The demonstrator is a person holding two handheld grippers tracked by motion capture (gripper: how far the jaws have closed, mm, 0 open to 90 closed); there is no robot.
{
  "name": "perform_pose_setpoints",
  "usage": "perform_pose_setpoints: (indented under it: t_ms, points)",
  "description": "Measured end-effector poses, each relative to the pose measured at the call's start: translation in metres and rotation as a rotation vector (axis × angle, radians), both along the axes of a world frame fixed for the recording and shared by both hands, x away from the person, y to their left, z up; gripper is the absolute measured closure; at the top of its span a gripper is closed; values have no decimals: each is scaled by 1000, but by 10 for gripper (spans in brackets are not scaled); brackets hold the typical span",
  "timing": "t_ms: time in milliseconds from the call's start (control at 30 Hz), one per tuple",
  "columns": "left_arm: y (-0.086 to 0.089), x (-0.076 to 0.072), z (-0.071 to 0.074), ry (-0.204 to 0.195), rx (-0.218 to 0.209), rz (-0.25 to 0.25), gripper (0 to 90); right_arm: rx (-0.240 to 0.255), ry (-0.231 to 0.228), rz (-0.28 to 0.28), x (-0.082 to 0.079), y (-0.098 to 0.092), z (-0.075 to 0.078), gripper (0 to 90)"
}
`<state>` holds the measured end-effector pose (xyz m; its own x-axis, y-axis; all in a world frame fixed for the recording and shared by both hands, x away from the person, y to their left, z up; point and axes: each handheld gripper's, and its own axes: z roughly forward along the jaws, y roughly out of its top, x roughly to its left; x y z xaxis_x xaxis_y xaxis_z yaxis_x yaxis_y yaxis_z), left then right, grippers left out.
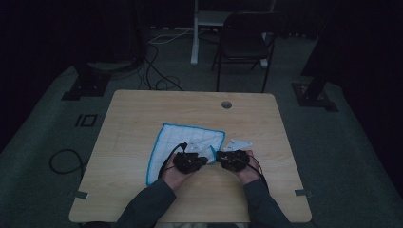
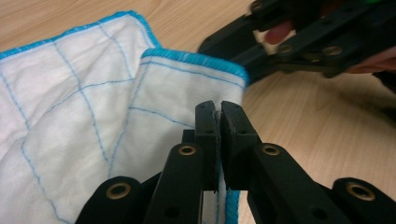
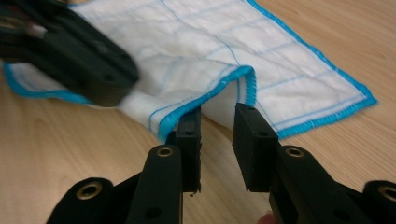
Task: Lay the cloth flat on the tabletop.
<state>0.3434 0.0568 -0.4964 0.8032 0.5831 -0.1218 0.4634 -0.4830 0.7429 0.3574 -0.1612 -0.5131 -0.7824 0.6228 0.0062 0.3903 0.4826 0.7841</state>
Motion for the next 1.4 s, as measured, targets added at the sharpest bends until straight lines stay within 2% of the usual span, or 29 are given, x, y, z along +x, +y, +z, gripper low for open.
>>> perform_pose_setpoints:
  t_ms: [100,167,200,267,400,467,600,667,933,1167,1200,1300,1400]
  points:
    - [1,1,-2,-2,7,12,864,1,-7,18,-2,0,2,720]
    - [0,2,-4,-7,26,15,863,-2,-11,34,-4,0,2,710]
    - [-1,2,-8,-6,49,13,861,-7,-9,43,-5,0,3,697]
    - [-3,2,-11,-2,60,11,858,-5,-10,46,-6,0,3,694]
    - [-8,2,-19,9,85,-5,831,5,-19,45,-7,-1,5,687]
    - [-15,0,-28,13,125,-25,820,9,-18,36,-7,-3,6,686]
    - [-23,-1,-34,-5,173,-25,811,-23,-14,10,-6,-4,4,687]
    - [-24,-1,-35,0,169,-25,802,-28,-12,2,-5,-5,3,687]
    - [-28,-10,-36,23,144,-83,772,-34,-12,-33,-4,-8,2,687]
    - [-25,-24,-36,52,118,-159,750,-34,-33,-70,-5,-9,2,631]
    - [-23,-26,-35,58,104,-165,749,-32,-33,-75,-6,-9,3,629]
    - [-14,-29,-27,39,73,-161,707,-29,-45,-85,-9,-7,4,618]
    - [4,-27,-13,4,39,-112,689,-22,-45,-84,-10,-4,4,610]
